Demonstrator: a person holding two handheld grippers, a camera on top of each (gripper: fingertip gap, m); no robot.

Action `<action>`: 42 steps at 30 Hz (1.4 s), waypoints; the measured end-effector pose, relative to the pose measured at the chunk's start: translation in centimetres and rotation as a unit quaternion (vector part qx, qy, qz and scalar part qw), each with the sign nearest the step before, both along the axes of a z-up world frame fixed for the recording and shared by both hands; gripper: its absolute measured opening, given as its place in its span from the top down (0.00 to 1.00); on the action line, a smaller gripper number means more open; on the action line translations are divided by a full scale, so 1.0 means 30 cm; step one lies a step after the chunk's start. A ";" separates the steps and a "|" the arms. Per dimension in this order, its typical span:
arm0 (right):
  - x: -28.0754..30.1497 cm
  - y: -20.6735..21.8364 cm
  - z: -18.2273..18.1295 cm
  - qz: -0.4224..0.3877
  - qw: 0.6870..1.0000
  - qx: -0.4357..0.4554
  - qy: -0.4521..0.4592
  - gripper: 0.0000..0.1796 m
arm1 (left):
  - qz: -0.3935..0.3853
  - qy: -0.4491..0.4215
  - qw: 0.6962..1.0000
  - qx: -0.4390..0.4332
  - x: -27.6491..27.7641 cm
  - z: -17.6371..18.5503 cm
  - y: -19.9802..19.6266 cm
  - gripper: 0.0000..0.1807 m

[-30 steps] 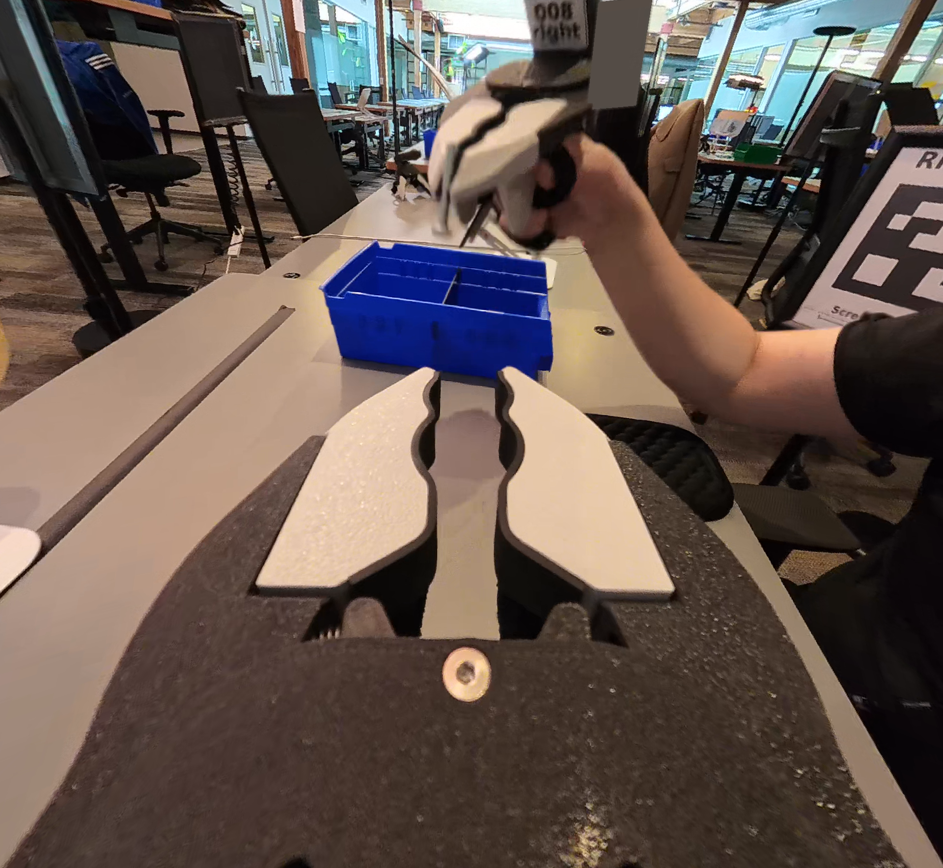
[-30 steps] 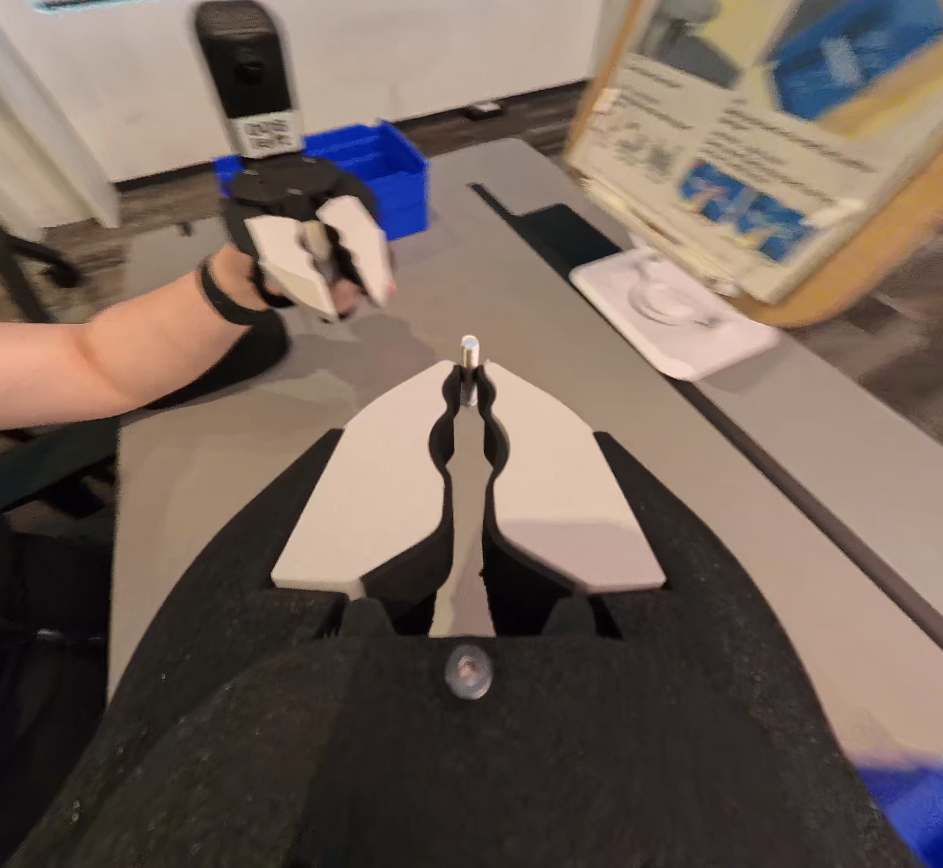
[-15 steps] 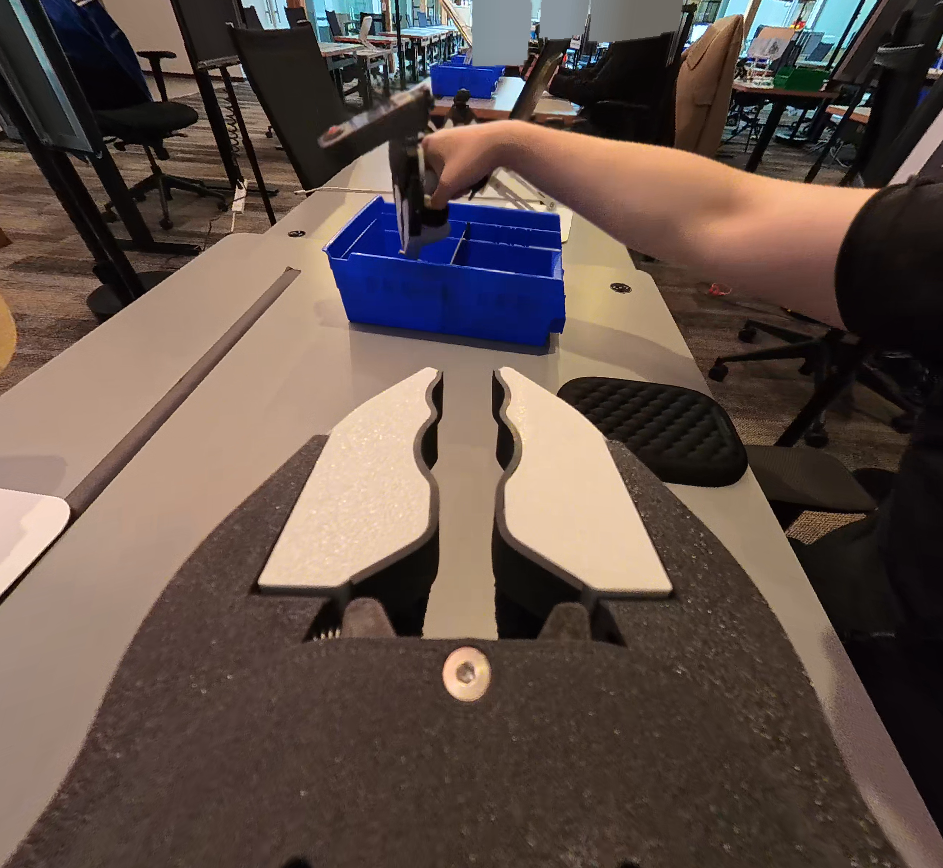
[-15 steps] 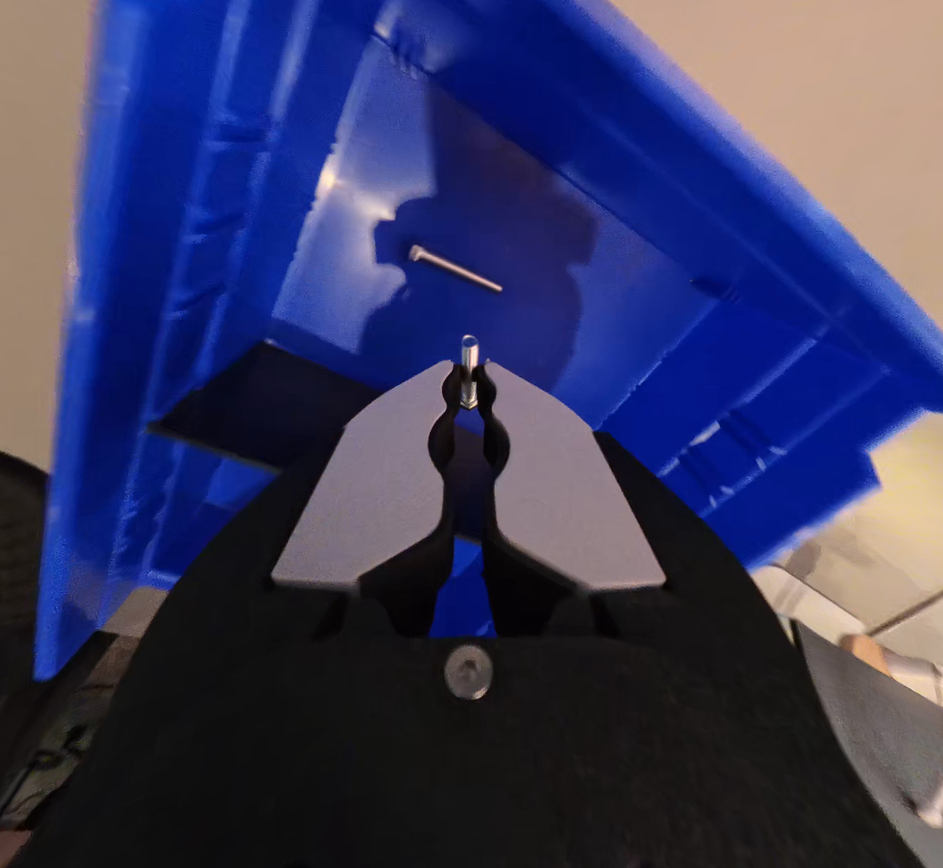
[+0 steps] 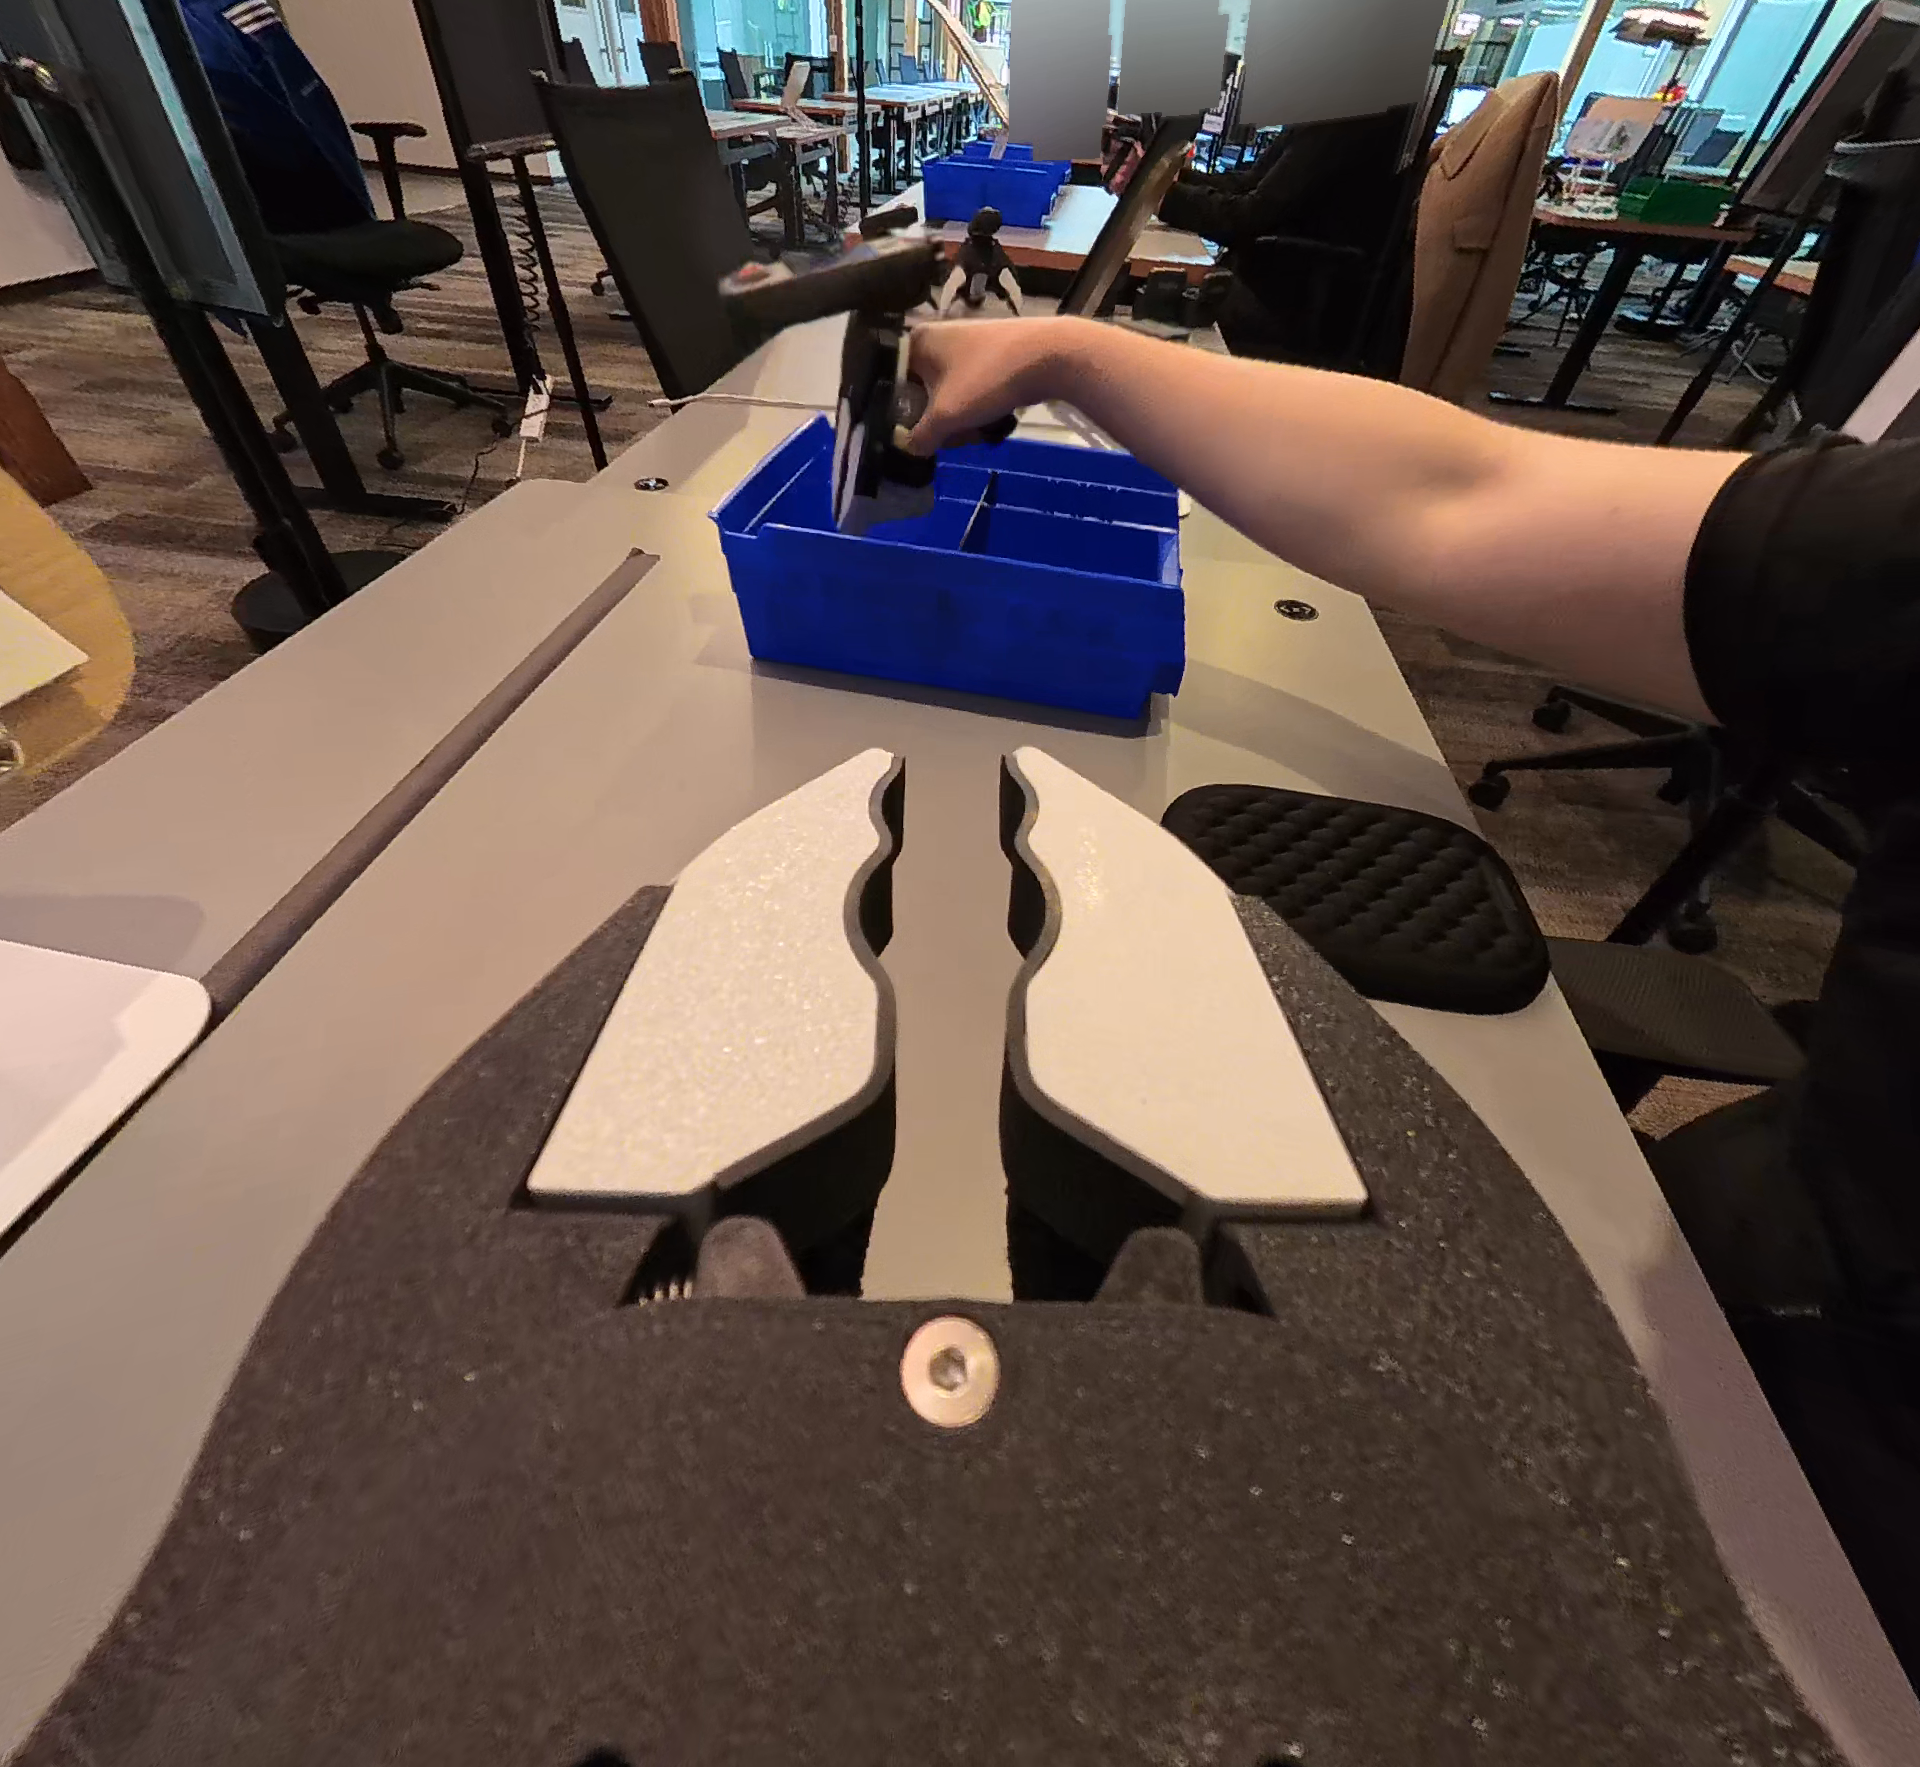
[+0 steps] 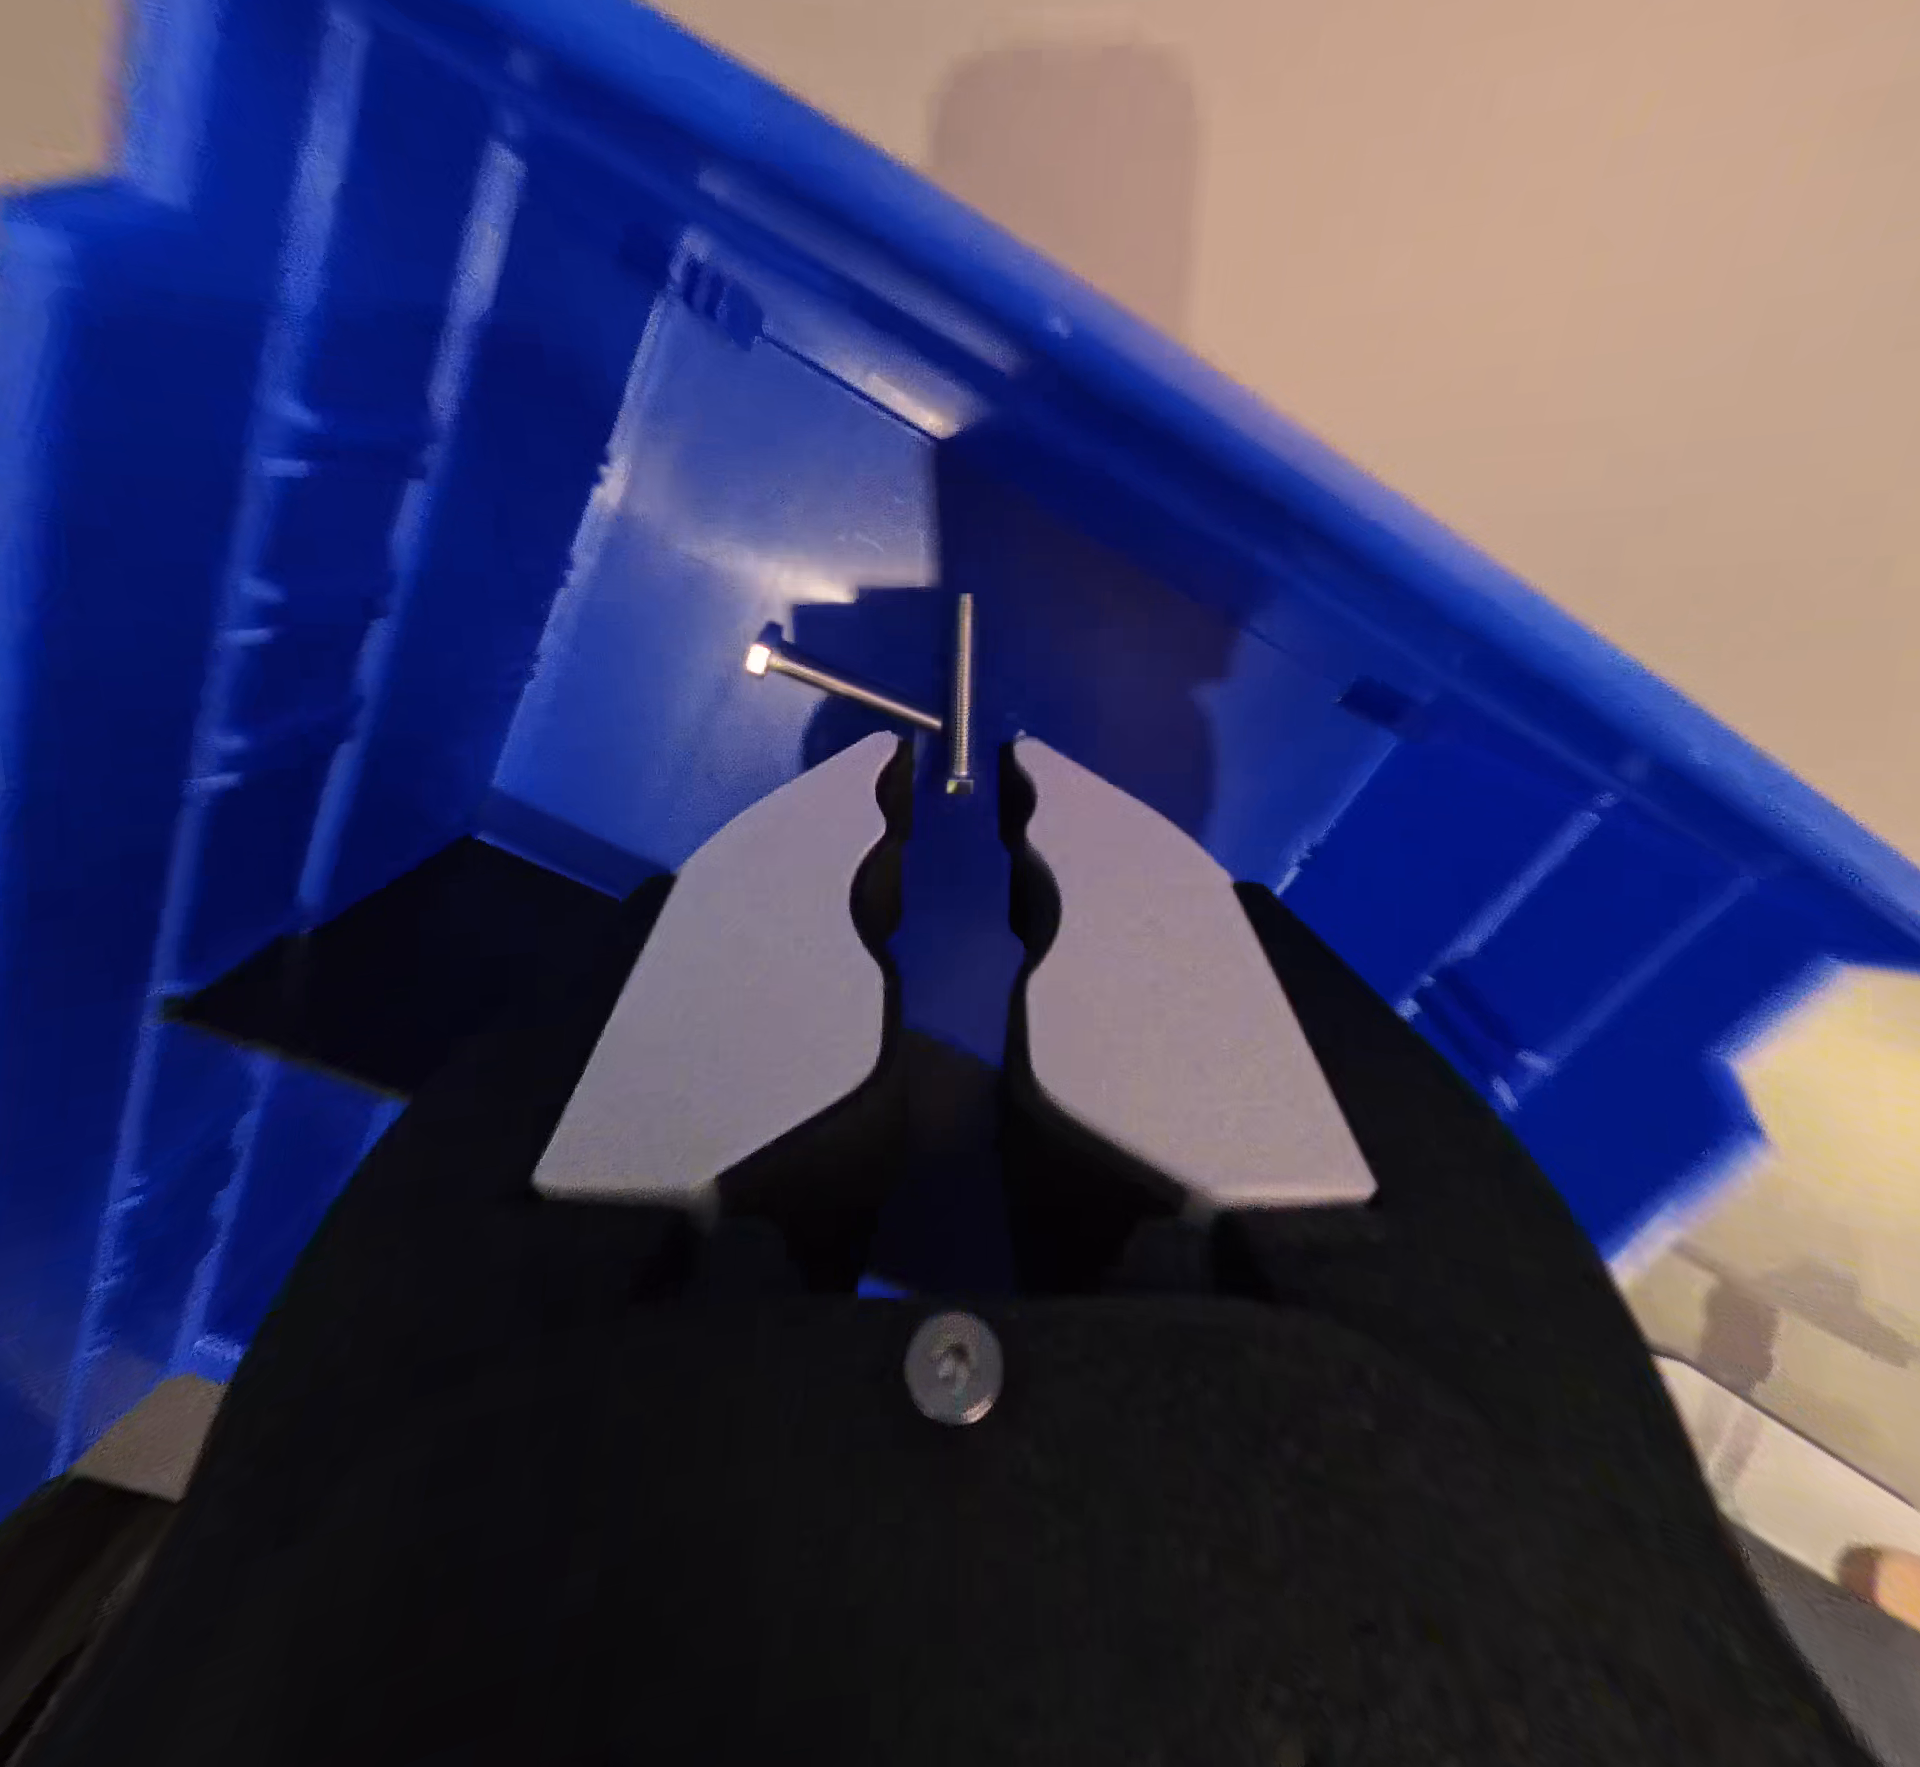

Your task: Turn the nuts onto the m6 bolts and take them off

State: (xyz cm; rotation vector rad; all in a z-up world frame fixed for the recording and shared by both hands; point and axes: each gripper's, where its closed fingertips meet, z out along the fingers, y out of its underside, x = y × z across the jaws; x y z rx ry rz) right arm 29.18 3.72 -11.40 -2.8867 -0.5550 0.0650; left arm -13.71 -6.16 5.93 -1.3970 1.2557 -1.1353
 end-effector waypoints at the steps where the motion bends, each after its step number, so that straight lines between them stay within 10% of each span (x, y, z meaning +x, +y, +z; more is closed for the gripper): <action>1: -0.008 0.008 0.054 0.002 1.000 0.025 -0.001 0.91 | 0.002 -0.004 1.000 0.002 -0.005 0.008 0.001 0.91; 6: -0.219 0.062 0.544 0.031 0.965 0.262 0.008 0.90 | 0.018 -0.017 1.000 0.017 -0.024 0.044 0.017 0.91; 13: -0.936 -0.145 1.051 0.143 0.822 0.493 0.245 0.85 | 0.087 0.006 0.996 0.028 -0.062 0.011 0.100 0.91; 18: -1.184 -0.193 1.004 0.151 0.793 0.498 0.318 0.84 | 0.131 -0.001 0.991 0.010 -0.112 0.001 0.159 0.91; 32: -1.147 0.001 0.675 0.116 0.864 0.420 0.250 0.84 | 0.356 0.068 0.932 0.017 -0.654 0.192 0.181 0.92; 38: -1.172 0.016 0.658 0.123 0.874 0.413 0.226 0.84 | 0.547 0.235 0.795 -0.120 -1.321 -0.051 0.225 0.93; 42: -1.168 0.016 0.637 0.119 0.881 0.410 0.201 0.84 | 0.553 0.232 0.769 -0.222 -1.463 -0.275 0.332 0.96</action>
